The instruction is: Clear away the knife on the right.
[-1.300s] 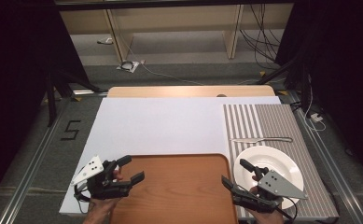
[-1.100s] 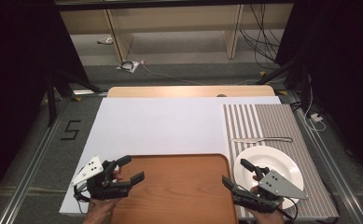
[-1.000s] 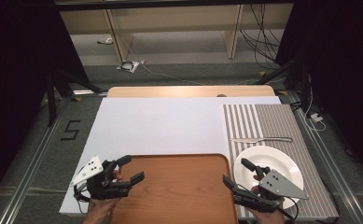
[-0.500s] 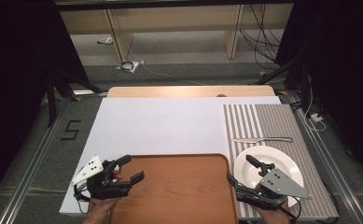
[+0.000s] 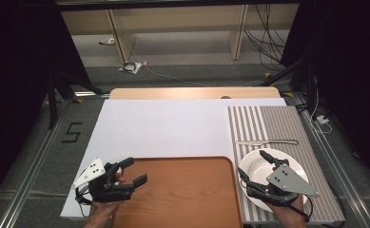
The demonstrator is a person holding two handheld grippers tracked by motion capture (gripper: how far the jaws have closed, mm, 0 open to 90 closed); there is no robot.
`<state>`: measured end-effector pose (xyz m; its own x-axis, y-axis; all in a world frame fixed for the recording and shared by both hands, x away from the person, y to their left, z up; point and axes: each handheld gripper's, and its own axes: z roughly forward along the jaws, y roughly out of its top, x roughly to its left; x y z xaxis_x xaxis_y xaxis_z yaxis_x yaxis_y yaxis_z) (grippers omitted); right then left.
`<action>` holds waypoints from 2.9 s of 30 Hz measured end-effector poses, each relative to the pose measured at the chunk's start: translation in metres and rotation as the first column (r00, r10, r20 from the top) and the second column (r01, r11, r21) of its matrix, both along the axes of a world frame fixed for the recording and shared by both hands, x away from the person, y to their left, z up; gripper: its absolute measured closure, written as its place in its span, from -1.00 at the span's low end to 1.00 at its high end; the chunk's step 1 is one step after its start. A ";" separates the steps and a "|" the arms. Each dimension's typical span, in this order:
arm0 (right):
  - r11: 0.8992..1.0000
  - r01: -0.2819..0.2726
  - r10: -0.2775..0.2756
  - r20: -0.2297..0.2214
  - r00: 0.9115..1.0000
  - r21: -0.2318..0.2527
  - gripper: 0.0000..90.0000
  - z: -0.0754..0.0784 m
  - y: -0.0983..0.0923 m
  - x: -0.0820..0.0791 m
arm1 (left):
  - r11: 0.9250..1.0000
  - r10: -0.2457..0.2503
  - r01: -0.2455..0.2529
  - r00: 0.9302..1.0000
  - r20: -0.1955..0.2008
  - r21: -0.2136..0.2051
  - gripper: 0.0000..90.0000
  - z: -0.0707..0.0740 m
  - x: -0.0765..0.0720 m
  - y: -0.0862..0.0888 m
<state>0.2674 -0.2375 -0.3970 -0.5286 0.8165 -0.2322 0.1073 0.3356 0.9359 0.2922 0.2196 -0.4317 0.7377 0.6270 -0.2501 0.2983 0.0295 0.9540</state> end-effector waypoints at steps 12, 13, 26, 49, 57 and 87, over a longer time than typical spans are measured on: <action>0.988 0.084 -0.100 -0.126 0.987 -0.126 -0.53 0.011 -0.034 0.039 | 1.000 0.003 -0.003 1.000 -0.008 -0.008 -0.64 -0.001 0.002 0.000; 0.988 0.084 -0.100 -0.126 0.987 -0.126 -0.53 0.011 -0.034 0.039 | 1.000 0.003 -0.003 1.000 -0.008 -0.008 -0.64 -0.001 0.002 0.000; 0.961 0.116 -0.199 -0.339 0.920 -0.250 -0.51 0.013 -0.062 0.105 | 1.000 0.018 -0.018 1.000 -0.022 -0.025 -0.64 -0.003 0.005 0.003; 0.923 0.067 -0.305 -0.612 0.730 -0.379 -0.40 -0.017 -0.096 0.194 | 0.999 0.017 -0.018 1.000 -0.016 -0.033 -0.64 -0.002 0.005 0.003; 0.905 0.032 -0.328 -0.647 0.688 -0.425 -0.37 -0.029 -0.096 0.208 | 0.999 0.013 -0.013 1.000 -0.015 -0.032 -0.64 -0.001 0.005 0.003; 0.841 -0.058 -0.394 -0.683 0.615 -0.538 -0.09 -0.053 -0.094 0.230 | 1.000 0.009 -0.010 1.000 -0.015 -0.030 -0.64 -0.002 0.005 0.002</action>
<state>0.4975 -0.3315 -0.4501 -0.5548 0.8093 -0.1931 0.7826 0.5864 0.2092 0.2971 0.2220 -0.4332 0.7280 0.6259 -0.2796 0.3118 0.0609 0.9482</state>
